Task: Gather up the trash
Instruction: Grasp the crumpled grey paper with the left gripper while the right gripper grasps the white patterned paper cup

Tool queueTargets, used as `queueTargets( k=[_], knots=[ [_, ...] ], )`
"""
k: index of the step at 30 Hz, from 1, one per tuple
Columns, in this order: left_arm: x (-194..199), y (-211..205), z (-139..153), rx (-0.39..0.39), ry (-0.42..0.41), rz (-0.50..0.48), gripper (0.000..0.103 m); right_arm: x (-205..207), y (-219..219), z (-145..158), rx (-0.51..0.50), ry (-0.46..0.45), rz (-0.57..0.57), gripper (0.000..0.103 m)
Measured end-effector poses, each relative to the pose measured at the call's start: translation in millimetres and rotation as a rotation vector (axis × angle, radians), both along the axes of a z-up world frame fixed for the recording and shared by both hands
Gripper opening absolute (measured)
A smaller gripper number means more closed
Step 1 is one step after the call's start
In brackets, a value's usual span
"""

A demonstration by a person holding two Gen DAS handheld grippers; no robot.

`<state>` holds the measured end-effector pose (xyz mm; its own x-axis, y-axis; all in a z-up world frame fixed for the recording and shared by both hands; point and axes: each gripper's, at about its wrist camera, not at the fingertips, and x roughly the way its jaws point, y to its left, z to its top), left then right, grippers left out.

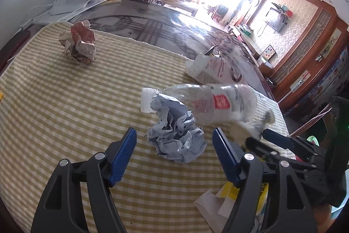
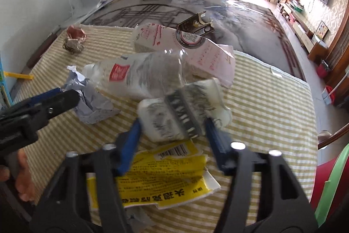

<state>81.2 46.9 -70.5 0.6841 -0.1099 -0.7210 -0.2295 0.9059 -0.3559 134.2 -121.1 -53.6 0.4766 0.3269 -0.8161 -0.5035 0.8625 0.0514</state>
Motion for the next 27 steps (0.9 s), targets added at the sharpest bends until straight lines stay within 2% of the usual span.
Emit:
queueTargets(
  k=[1, 2, 6, 7, 8, 10, 16, 19, 22, 27],
  knots=[
    [3.1, 0.5, -1.6, -0.001, 0.001, 0.000, 0.069, 0.9, -2.6, 1.6, 0.010, 0.004, -0.006, 0.029],
    [5.8, 0.3, -3.2, -0.005, 0.003, -0.005, 0.069, 1.8, -6.6, 3.4, 0.028, 0.010, -0.017, 0.026],
    [14.4, -6.3, -9.2, 0.015, 0.014, -0.030, 0.066, 9.3, -24.2, 6.2, 0.113, 0.056, -0.067, 0.024],
    [15.3, -7.7, -11.1, 0.025, 0.022, -0.036, 0.062, 10.9, -28.3, 6.6, 0.132, 0.069, -0.079, 0.023],
    [15.4, -8.1, -12.7, 0.021, 0.029, -0.040, 0.052, 11.6, -32.1, 7.1, 0.149, 0.078, -0.089, 0.022],
    [13.5, -5.0, -12.9, 0.002, 0.022, -0.026, 0.050, 13.3, -40.9, 10.4, 0.188, 0.085, -0.114, 0.022],
    [0.2, -6.9, -2.1, 0.019, -0.011, -0.005, 0.048, 12.0, -54.8, 24.2, 0.213, 0.016, -0.178, 0.021],
    [-5.9, -16.9, 9.2, 0.091, -0.055, -0.023, 0.048, 9.5, -62.0, 33.0, 0.217, -0.029, -0.197, 0.015],
    [-6.6, -23.7, 13.3, 0.147, -0.070, -0.037, 0.048, 7.2, -64.3, 38.5, 0.217, -0.057, -0.198, 0.014],
    [-6.7, -26.0, 12.0, 0.151, -0.066, -0.050, 0.048, 7.1, -64.6, 40.6, 0.216, -0.070, -0.200, 0.014]
  ],
)
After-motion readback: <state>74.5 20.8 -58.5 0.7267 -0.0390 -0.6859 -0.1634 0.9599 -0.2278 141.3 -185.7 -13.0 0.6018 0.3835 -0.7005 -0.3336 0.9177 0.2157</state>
